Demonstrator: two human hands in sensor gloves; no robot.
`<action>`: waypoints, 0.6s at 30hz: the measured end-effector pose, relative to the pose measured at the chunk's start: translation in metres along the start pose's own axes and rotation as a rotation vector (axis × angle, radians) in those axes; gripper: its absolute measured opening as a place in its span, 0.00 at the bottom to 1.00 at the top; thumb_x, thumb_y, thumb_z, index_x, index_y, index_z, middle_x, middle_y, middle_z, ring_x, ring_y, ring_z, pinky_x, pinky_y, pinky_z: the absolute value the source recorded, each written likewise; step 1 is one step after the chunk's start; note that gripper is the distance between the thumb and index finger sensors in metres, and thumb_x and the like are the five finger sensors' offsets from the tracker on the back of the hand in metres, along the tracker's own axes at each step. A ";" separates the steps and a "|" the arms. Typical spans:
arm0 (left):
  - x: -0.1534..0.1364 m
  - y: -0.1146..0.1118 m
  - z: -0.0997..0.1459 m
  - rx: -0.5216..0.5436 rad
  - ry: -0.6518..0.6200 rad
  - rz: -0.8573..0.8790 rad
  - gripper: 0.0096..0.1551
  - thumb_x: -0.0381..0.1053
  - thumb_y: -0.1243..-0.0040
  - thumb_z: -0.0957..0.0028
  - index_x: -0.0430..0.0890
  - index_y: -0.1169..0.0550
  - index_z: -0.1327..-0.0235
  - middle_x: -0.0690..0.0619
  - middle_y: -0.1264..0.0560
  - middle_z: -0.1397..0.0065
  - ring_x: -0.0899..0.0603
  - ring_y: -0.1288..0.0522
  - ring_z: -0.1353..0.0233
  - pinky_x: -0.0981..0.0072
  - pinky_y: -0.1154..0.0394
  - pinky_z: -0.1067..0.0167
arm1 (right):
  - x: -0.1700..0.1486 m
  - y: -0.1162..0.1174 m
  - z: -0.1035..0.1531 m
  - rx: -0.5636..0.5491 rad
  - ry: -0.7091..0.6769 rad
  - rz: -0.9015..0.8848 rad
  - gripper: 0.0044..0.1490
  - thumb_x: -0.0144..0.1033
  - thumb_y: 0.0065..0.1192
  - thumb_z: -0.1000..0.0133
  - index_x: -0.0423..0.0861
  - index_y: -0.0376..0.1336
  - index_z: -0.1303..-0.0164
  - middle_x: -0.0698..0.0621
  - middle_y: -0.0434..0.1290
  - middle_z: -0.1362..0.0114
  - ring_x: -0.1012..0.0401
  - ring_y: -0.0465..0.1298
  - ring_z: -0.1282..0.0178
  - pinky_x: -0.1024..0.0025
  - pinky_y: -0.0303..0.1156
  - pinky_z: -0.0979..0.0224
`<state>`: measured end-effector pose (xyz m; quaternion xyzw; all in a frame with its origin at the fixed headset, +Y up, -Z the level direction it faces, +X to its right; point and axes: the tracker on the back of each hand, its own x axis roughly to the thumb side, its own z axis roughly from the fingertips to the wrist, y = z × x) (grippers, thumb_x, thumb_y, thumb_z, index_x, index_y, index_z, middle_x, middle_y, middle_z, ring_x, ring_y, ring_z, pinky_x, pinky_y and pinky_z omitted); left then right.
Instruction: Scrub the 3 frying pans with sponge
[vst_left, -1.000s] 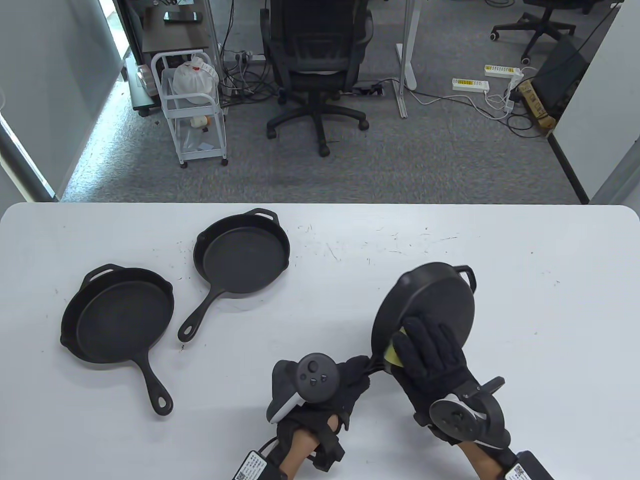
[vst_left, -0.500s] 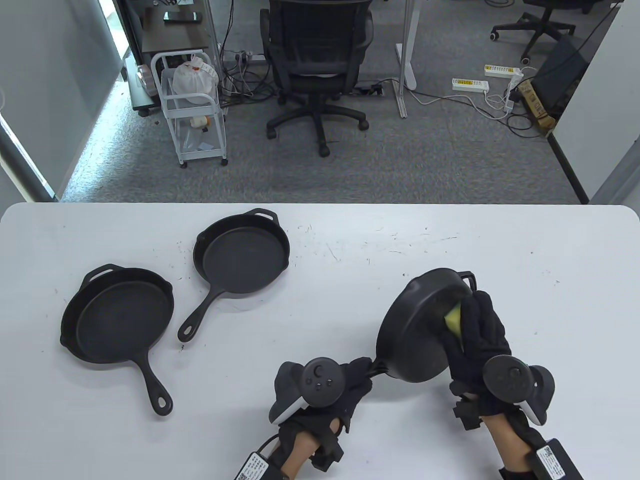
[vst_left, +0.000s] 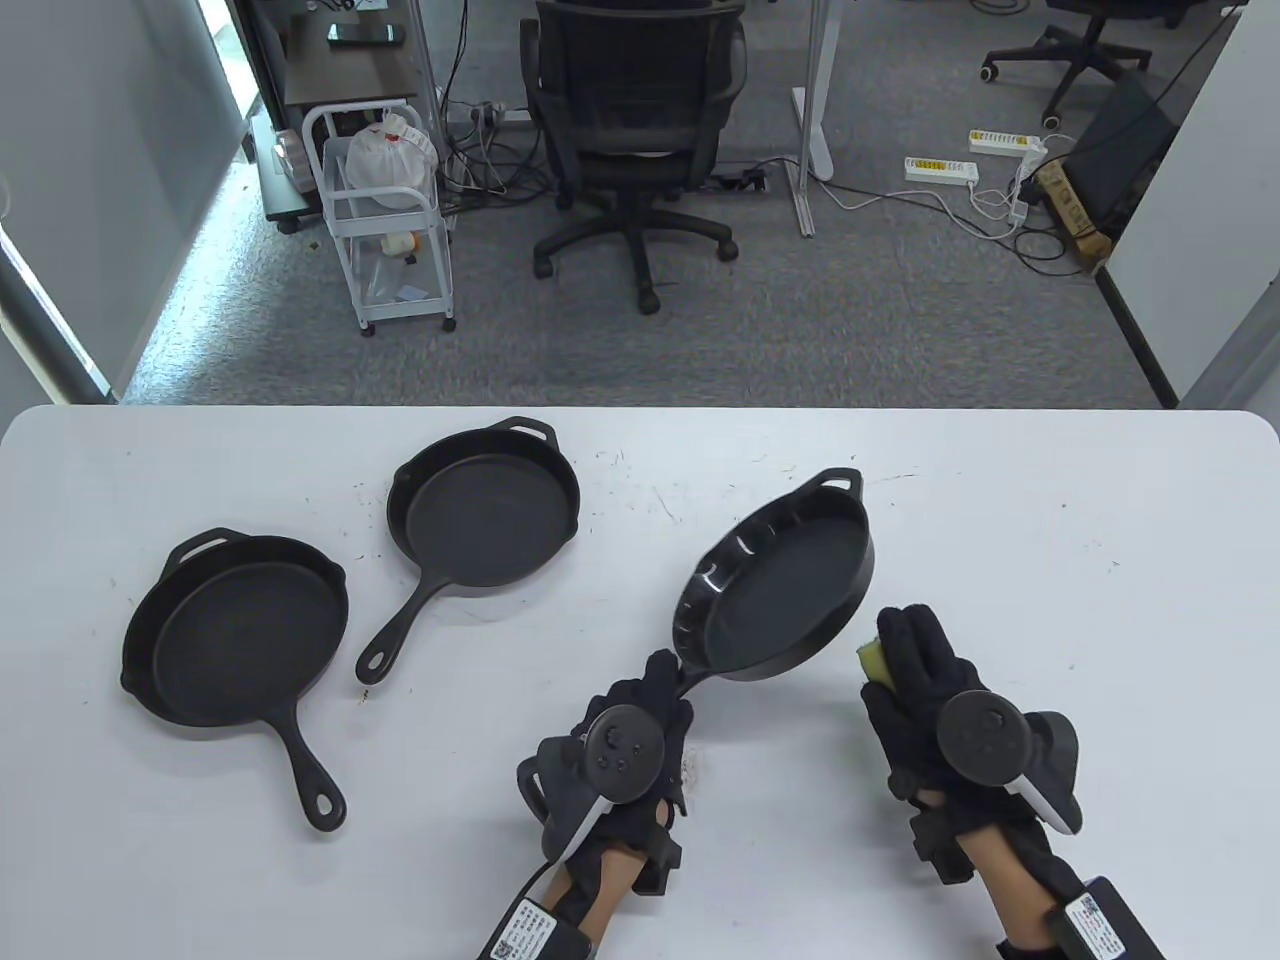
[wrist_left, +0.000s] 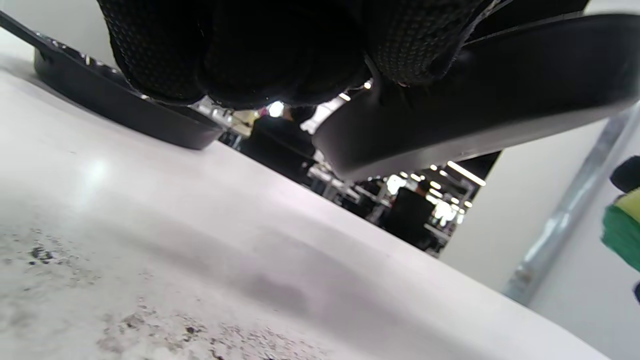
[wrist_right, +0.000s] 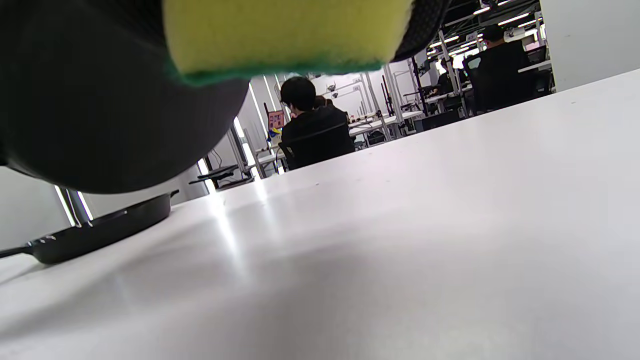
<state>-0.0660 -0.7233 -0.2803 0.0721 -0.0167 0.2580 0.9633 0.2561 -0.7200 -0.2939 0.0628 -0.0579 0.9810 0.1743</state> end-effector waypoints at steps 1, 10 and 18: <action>-0.002 -0.001 -0.002 -0.014 0.014 0.001 0.37 0.53 0.39 0.47 0.49 0.28 0.20 0.45 0.20 0.40 0.43 0.19 0.50 0.38 0.23 0.38 | 0.001 0.002 -0.001 0.018 0.001 0.013 0.44 0.56 0.63 0.49 0.66 0.48 0.23 0.56 0.53 0.14 0.50 0.73 0.33 0.50 0.70 0.31; 0.003 -0.018 -0.036 -0.119 0.065 -0.139 0.41 0.47 0.39 0.46 0.45 0.36 0.17 0.41 0.26 0.31 0.40 0.23 0.42 0.36 0.28 0.32 | 0.005 0.015 -0.004 0.081 -0.007 0.070 0.45 0.56 0.62 0.48 0.66 0.47 0.22 0.55 0.53 0.14 0.50 0.72 0.32 0.49 0.69 0.30; 0.007 -0.041 -0.069 -0.180 0.088 -0.292 0.41 0.47 0.37 0.47 0.46 0.34 0.18 0.42 0.25 0.32 0.41 0.22 0.43 0.36 0.26 0.32 | 0.008 0.015 -0.001 0.060 -0.023 0.108 0.45 0.57 0.62 0.49 0.67 0.46 0.22 0.56 0.51 0.14 0.50 0.72 0.30 0.49 0.68 0.28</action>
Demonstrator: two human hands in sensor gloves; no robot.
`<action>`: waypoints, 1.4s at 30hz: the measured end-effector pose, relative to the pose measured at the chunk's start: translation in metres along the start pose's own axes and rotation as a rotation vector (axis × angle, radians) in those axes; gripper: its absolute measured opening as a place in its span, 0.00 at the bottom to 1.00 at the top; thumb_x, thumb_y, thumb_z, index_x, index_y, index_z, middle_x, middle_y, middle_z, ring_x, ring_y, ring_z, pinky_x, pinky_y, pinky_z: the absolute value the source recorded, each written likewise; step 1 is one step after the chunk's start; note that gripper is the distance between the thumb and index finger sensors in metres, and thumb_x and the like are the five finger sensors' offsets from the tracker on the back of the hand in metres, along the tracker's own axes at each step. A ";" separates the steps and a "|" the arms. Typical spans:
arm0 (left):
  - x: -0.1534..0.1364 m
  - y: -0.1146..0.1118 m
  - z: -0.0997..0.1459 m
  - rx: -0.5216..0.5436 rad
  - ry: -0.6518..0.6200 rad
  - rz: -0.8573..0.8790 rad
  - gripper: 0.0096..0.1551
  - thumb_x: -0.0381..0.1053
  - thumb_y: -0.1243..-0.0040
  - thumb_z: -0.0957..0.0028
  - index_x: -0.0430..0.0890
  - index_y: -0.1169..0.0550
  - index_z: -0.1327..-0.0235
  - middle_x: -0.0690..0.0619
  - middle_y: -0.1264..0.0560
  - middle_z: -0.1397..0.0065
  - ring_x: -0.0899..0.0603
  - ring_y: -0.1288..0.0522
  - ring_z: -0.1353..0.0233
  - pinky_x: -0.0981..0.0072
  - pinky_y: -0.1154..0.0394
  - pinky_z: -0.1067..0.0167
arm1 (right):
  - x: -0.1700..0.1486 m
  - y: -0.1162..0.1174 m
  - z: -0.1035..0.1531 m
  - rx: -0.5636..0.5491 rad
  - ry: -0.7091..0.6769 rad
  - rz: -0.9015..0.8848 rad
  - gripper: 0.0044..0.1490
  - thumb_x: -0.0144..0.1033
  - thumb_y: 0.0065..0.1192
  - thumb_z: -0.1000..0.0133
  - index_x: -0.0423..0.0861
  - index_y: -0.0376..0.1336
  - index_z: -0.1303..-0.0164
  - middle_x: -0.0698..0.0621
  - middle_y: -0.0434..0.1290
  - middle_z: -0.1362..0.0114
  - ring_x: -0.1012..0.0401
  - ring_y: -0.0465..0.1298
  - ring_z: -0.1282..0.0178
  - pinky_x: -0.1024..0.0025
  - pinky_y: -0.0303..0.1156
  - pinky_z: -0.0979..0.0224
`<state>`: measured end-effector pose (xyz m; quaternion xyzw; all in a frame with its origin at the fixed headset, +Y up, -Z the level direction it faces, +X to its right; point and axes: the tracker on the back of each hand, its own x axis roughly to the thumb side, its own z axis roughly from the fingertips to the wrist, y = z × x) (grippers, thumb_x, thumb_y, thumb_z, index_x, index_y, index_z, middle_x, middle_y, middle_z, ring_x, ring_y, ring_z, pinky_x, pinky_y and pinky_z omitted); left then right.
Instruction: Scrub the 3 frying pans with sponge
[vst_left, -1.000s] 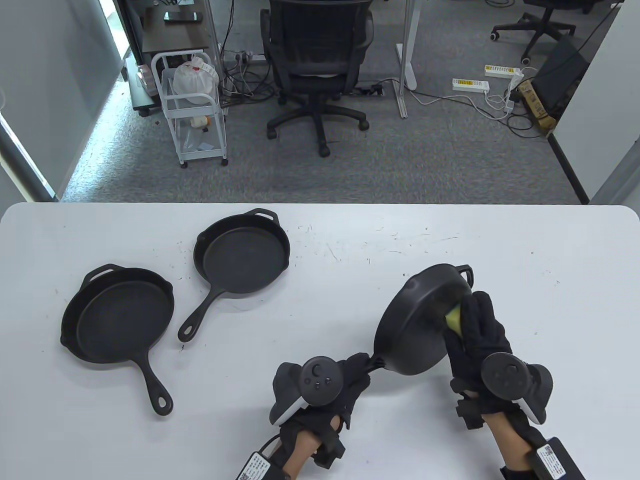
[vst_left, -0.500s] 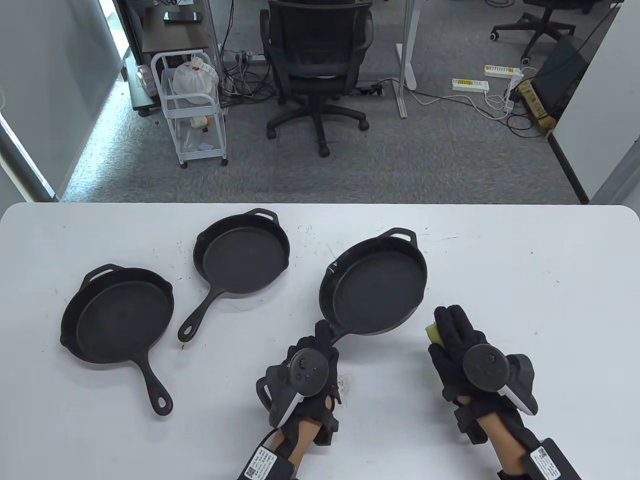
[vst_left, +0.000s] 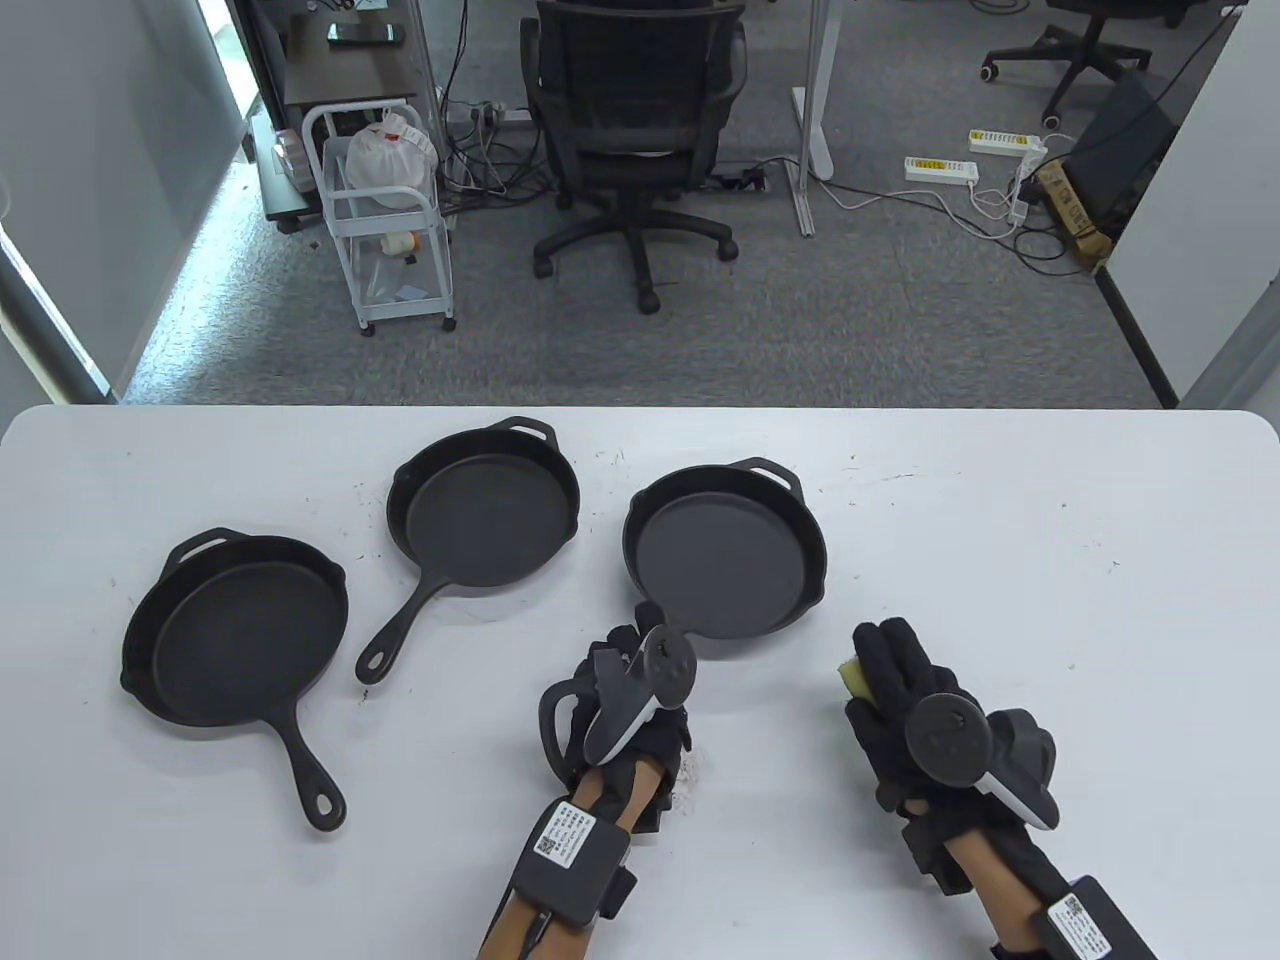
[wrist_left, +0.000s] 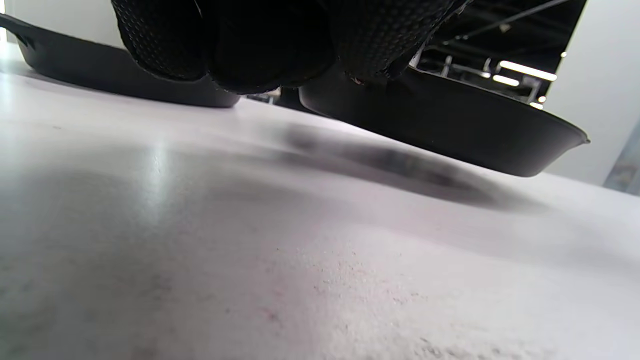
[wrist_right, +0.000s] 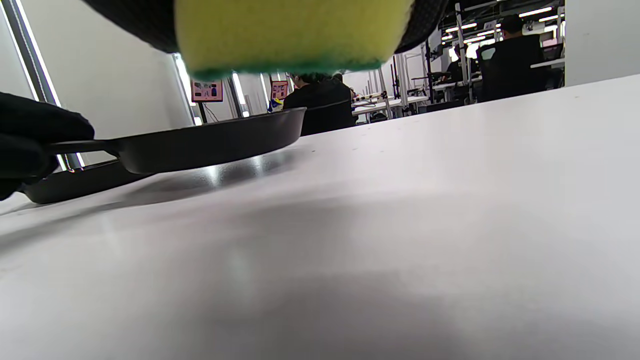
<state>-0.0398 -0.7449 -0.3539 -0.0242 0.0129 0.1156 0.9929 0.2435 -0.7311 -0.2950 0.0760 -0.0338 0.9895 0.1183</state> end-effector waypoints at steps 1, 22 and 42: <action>0.001 -0.003 -0.004 -0.003 0.007 -0.004 0.41 0.48 0.37 0.47 0.45 0.34 0.18 0.42 0.25 0.32 0.41 0.22 0.43 0.36 0.26 0.32 | 0.001 0.000 0.001 0.000 -0.004 -0.001 0.45 0.57 0.62 0.48 0.67 0.46 0.22 0.56 0.51 0.14 0.50 0.71 0.30 0.49 0.68 0.28; -0.165 0.072 -0.008 0.096 0.286 -0.085 0.54 0.67 0.34 0.55 0.47 0.37 0.15 0.43 0.37 0.16 0.34 0.33 0.21 0.37 0.32 0.28 | -0.004 0.003 -0.003 -0.006 -0.003 0.008 0.47 0.57 0.61 0.49 0.67 0.44 0.22 0.56 0.50 0.13 0.51 0.71 0.29 0.48 0.67 0.26; -0.210 0.047 -0.053 0.030 0.465 0.027 0.36 0.55 0.38 0.52 0.47 0.23 0.28 0.47 0.19 0.40 0.42 0.20 0.44 0.39 0.27 0.36 | -0.001 0.004 -0.003 0.009 -0.022 0.006 0.47 0.57 0.60 0.49 0.67 0.43 0.22 0.56 0.50 0.13 0.51 0.70 0.27 0.47 0.66 0.25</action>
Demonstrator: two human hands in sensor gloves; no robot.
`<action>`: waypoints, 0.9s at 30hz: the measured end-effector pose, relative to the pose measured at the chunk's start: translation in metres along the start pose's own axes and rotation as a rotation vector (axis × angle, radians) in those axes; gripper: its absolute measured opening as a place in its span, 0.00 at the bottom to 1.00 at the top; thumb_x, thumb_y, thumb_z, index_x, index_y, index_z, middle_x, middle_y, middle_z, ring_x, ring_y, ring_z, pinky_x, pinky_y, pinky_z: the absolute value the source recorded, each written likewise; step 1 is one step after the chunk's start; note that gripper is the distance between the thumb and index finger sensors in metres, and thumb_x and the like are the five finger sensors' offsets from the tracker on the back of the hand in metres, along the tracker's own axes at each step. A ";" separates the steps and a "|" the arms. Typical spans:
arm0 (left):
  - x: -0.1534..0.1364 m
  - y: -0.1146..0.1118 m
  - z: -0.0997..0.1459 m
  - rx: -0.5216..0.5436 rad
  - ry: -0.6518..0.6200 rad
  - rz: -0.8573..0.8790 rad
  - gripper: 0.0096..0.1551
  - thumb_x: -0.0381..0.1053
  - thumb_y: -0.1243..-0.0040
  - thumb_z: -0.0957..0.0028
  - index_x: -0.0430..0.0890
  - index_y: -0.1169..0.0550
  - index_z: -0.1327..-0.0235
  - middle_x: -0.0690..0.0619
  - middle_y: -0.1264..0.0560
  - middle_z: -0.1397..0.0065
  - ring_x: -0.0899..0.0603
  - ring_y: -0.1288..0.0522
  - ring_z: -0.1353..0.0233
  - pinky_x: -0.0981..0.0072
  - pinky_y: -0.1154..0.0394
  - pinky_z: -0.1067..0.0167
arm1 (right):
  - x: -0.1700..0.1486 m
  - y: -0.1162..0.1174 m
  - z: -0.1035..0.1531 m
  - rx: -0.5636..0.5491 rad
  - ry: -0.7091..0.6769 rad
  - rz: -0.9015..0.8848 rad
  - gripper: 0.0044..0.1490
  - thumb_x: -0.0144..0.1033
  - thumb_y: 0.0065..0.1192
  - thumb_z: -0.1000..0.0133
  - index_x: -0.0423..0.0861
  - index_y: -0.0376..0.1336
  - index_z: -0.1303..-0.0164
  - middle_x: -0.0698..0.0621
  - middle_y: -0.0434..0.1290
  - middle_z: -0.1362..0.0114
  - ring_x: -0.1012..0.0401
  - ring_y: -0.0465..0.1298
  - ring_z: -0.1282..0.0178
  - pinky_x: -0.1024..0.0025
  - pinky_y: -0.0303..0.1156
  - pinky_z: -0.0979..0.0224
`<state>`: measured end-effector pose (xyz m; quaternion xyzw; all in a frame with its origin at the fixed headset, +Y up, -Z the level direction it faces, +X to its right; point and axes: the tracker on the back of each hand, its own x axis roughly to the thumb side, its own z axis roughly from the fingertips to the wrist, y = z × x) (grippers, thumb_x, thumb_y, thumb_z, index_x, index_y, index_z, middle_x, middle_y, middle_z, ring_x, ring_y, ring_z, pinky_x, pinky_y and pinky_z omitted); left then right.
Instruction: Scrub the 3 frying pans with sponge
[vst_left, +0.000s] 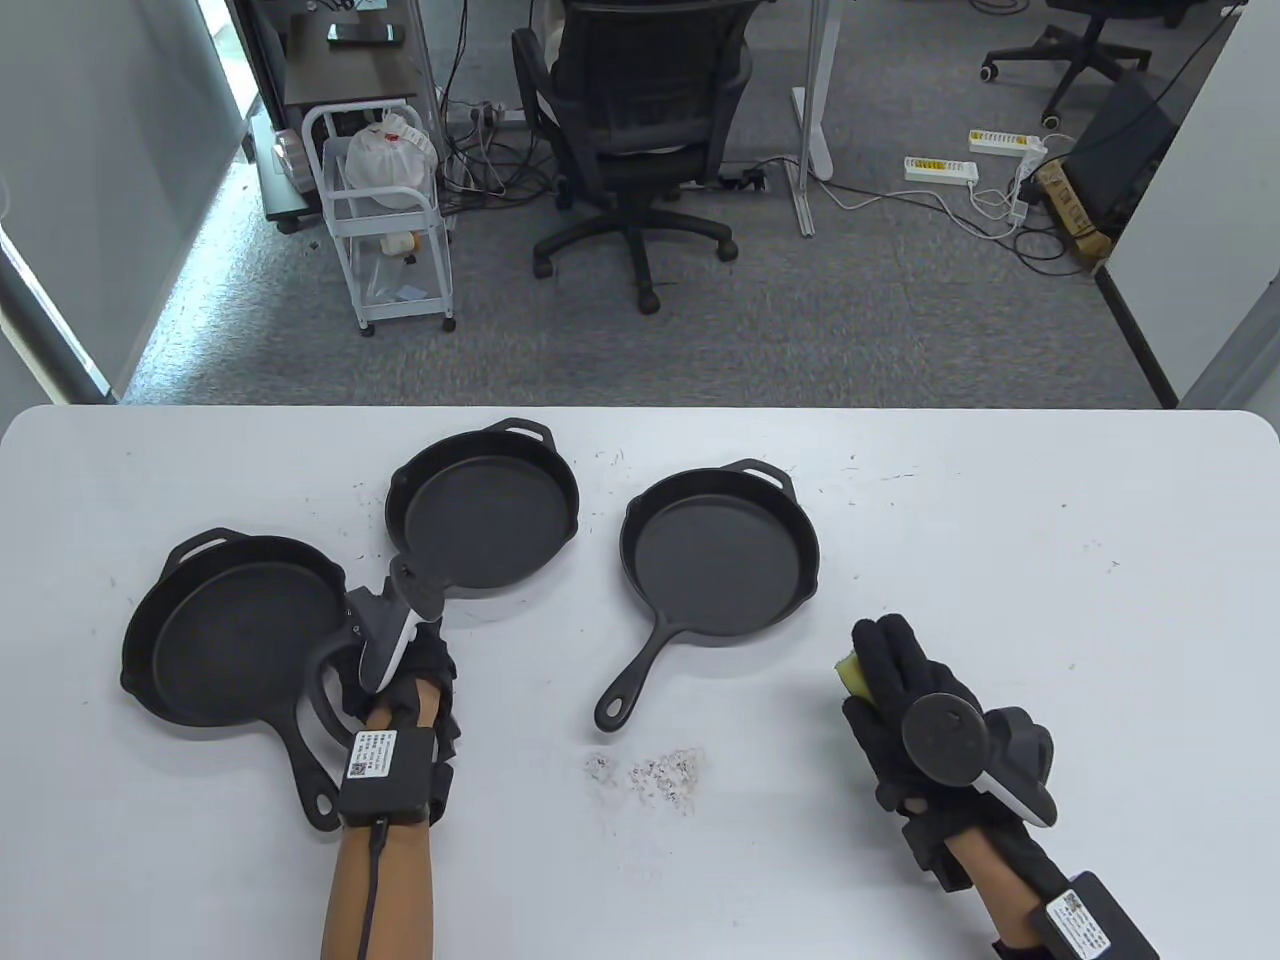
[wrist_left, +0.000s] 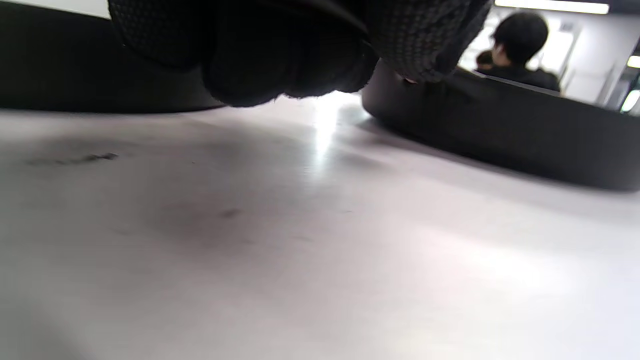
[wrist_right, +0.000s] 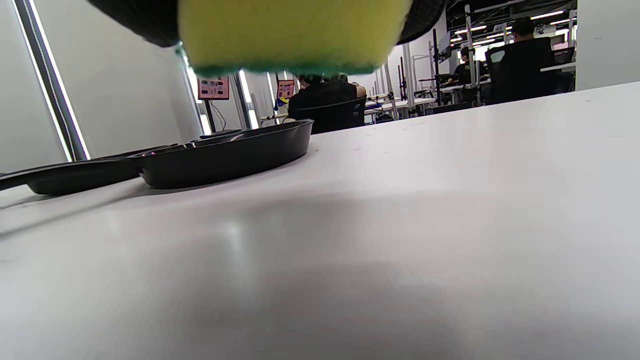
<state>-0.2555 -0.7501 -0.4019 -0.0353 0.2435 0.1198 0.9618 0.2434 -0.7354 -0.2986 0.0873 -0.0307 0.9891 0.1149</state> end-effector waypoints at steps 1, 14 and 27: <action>0.001 0.002 0.001 -0.001 0.002 0.029 0.35 0.55 0.39 0.52 0.46 0.23 0.29 0.47 0.19 0.40 0.42 0.20 0.45 0.39 0.27 0.37 | 0.001 0.000 0.000 -0.001 -0.002 0.001 0.47 0.57 0.60 0.49 0.67 0.43 0.22 0.56 0.50 0.13 0.51 0.70 0.27 0.47 0.66 0.25; 0.047 0.088 0.040 0.214 -0.117 0.158 0.34 0.54 0.38 0.51 0.48 0.25 0.29 0.48 0.21 0.39 0.43 0.22 0.46 0.40 0.27 0.38 | 0.004 0.001 0.002 -0.004 -0.018 0.000 0.47 0.57 0.60 0.49 0.66 0.43 0.22 0.55 0.50 0.13 0.51 0.71 0.28 0.47 0.66 0.26; 0.084 0.027 0.119 0.183 -0.358 0.253 0.34 0.53 0.37 0.51 0.46 0.24 0.29 0.46 0.21 0.40 0.42 0.21 0.47 0.39 0.26 0.40 | 0.014 -0.009 0.010 -0.058 -0.063 -0.009 0.47 0.57 0.60 0.49 0.66 0.43 0.22 0.55 0.50 0.13 0.51 0.70 0.28 0.48 0.66 0.25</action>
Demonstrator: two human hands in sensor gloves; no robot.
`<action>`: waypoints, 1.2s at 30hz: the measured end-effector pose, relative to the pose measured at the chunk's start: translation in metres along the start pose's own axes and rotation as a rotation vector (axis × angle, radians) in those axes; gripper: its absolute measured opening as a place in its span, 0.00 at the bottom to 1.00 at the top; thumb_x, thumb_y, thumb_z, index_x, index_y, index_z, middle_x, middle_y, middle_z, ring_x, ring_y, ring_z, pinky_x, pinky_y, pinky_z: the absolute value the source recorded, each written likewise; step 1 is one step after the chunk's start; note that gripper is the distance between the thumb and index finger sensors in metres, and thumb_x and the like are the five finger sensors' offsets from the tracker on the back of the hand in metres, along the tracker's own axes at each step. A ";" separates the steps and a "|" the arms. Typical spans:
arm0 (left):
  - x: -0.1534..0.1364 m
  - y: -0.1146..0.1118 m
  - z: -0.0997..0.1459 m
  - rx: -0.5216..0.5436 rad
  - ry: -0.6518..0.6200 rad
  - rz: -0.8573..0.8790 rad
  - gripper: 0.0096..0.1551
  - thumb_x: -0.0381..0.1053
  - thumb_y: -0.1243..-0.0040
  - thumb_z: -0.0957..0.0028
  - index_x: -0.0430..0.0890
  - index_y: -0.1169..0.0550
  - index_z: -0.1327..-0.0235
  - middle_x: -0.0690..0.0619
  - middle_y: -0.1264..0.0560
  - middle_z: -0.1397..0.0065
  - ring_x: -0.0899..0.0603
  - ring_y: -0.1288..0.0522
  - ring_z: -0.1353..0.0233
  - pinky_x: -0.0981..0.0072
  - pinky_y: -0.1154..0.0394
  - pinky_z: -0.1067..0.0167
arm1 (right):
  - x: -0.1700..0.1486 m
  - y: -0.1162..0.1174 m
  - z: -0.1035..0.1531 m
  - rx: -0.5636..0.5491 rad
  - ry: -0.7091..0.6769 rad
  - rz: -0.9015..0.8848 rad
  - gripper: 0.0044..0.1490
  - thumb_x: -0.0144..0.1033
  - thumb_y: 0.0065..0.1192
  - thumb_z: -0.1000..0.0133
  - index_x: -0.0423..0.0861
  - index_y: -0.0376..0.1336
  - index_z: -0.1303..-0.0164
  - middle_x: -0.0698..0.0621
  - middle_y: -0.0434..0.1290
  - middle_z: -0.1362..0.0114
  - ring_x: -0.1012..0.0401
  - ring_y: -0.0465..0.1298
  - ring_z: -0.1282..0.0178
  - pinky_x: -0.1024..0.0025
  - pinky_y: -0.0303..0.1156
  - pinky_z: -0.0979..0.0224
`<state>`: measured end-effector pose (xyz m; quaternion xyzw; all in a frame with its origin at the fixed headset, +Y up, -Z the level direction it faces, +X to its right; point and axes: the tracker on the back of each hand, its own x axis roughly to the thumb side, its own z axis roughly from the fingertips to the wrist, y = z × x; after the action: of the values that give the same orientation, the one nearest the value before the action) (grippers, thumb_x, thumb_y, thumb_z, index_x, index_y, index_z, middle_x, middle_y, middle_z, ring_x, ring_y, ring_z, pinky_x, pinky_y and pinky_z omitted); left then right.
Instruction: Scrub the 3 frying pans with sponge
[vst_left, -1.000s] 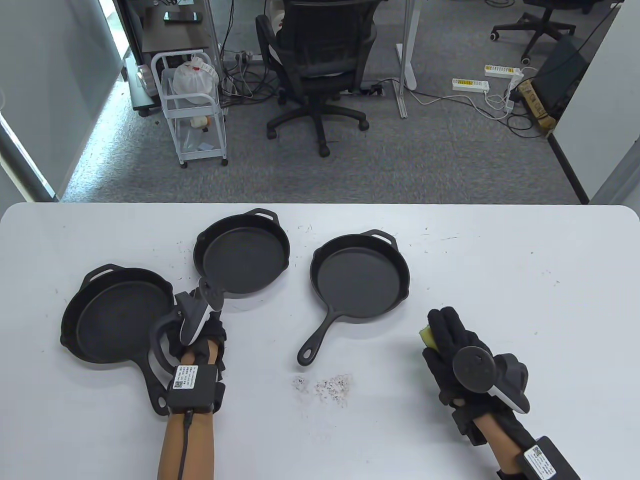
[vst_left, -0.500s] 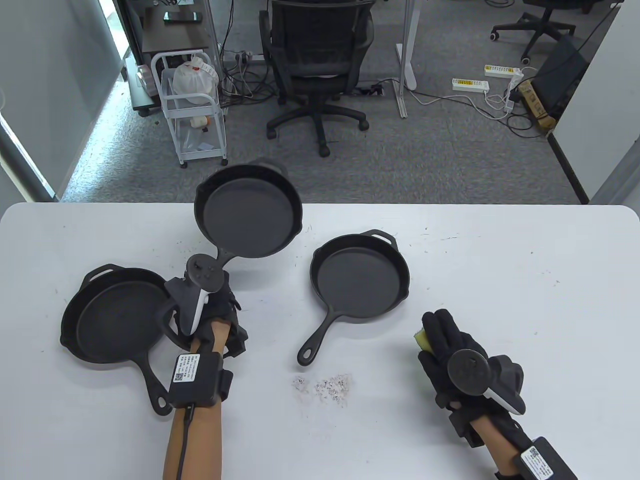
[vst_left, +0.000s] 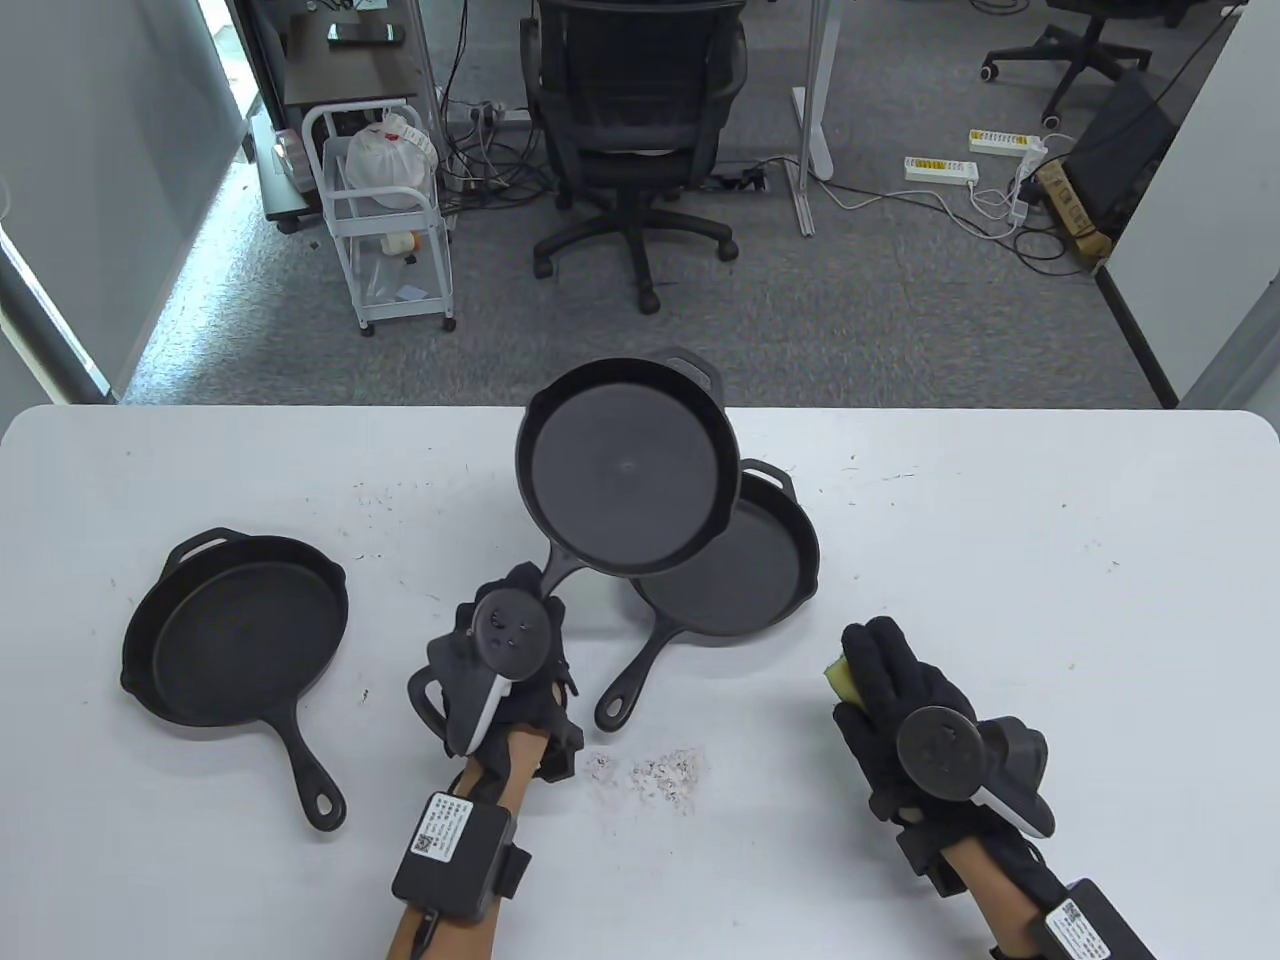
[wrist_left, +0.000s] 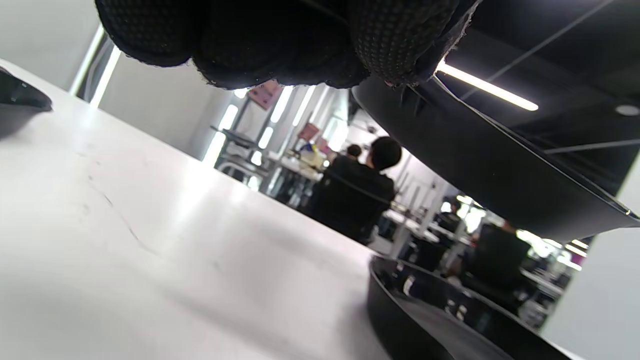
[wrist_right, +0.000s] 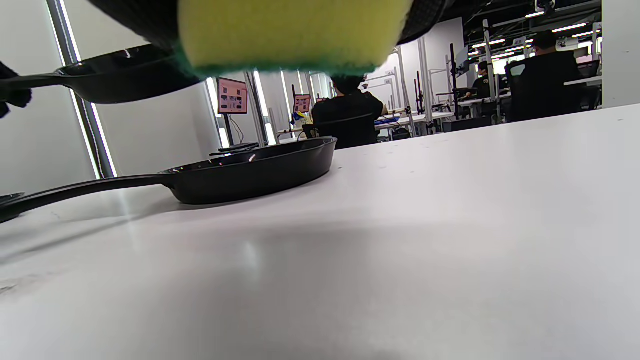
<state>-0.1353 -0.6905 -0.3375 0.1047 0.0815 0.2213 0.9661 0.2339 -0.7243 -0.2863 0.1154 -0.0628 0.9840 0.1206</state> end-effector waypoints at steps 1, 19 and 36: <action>0.004 -0.005 0.004 -0.012 -0.013 0.011 0.34 0.53 0.36 0.52 0.46 0.24 0.29 0.46 0.21 0.40 0.42 0.21 0.47 0.39 0.26 0.40 | 0.001 -0.001 0.001 -0.005 -0.005 0.000 0.47 0.57 0.60 0.49 0.66 0.43 0.22 0.55 0.50 0.14 0.51 0.70 0.28 0.47 0.66 0.26; 0.057 -0.045 0.080 -0.085 -0.264 0.015 0.34 0.52 0.33 0.53 0.47 0.22 0.31 0.47 0.19 0.41 0.43 0.20 0.48 0.40 0.25 0.40 | 0.014 -0.008 0.006 -0.089 -0.051 0.057 0.42 0.52 0.66 0.50 0.67 0.53 0.24 0.56 0.53 0.14 0.51 0.70 0.26 0.48 0.65 0.23; 0.092 -0.044 0.111 -0.118 -0.523 -0.034 0.33 0.52 0.27 0.58 0.52 0.19 0.35 0.51 0.17 0.41 0.45 0.19 0.47 0.41 0.24 0.38 | 0.017 -0.025 -0.002 -0.146 0.003 0.164 0.41 0.53 0.61 0.49 0.71 0.49 0.25 0.61 0.48 0.13 0.57 0.55 0.13 0.48 0.52 0.17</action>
<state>-0.0128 -0.7068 -0.2510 0.1006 -0.1821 0.1747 0.9624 0.2238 -0.6965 -0.2822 0.0991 -0.1432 0.9836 0.0479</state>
